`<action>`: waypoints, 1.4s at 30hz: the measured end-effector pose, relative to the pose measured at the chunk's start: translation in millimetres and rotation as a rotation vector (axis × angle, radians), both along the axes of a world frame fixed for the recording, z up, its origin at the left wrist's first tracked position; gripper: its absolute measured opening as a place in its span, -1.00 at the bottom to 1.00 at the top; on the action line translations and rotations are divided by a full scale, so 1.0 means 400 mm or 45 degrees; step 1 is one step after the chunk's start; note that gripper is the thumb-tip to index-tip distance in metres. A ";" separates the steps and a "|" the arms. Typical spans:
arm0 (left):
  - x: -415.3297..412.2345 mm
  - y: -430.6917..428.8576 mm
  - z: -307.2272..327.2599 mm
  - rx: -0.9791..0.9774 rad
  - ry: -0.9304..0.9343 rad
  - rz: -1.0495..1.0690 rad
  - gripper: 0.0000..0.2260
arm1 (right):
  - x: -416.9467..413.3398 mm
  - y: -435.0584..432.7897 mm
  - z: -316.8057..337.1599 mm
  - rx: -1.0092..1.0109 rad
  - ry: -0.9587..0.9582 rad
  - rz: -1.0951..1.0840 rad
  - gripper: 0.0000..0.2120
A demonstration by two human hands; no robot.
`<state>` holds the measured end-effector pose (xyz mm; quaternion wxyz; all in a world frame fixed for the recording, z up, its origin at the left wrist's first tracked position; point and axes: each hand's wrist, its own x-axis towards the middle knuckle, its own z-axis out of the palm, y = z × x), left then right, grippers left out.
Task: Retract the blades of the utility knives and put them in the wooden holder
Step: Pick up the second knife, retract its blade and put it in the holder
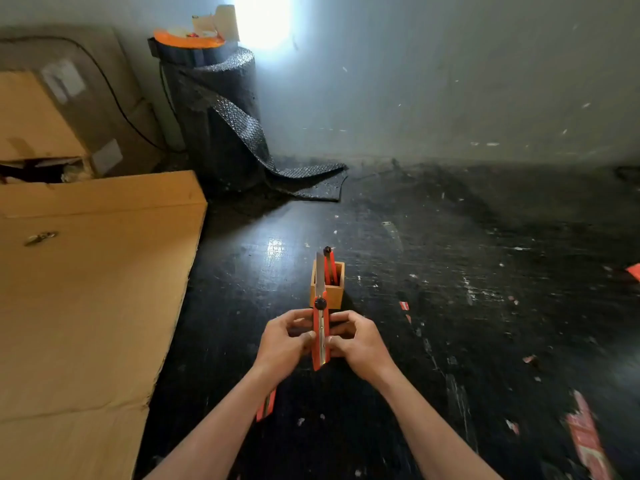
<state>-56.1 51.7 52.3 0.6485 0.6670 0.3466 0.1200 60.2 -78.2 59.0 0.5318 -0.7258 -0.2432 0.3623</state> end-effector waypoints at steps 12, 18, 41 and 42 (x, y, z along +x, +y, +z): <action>0.175 0.126 0.330 -0.105 -0.367 -0.064 -0.54 | 0.165 0.116 0.313 0.261 -0.280 -0.010 -0.75; 0.221 0.150 0.434 -0.049 -0.435 -0.077 -0.51 | 0.243 0.185 0.410 0.293 -0.589 -0.157 -0.74; 0.261 0.166 0.494 -0.060 -0.474 -0.068 -0.53 | 0.250 0.167 0.480 0.175 -0.898 -0.059 -0.77; 0.259 0.166 0.493 -0.066 -0.472 -0.070 -0.53 | 0.246 0.165 0.477 0.182 -0.891 -0.066 -0.78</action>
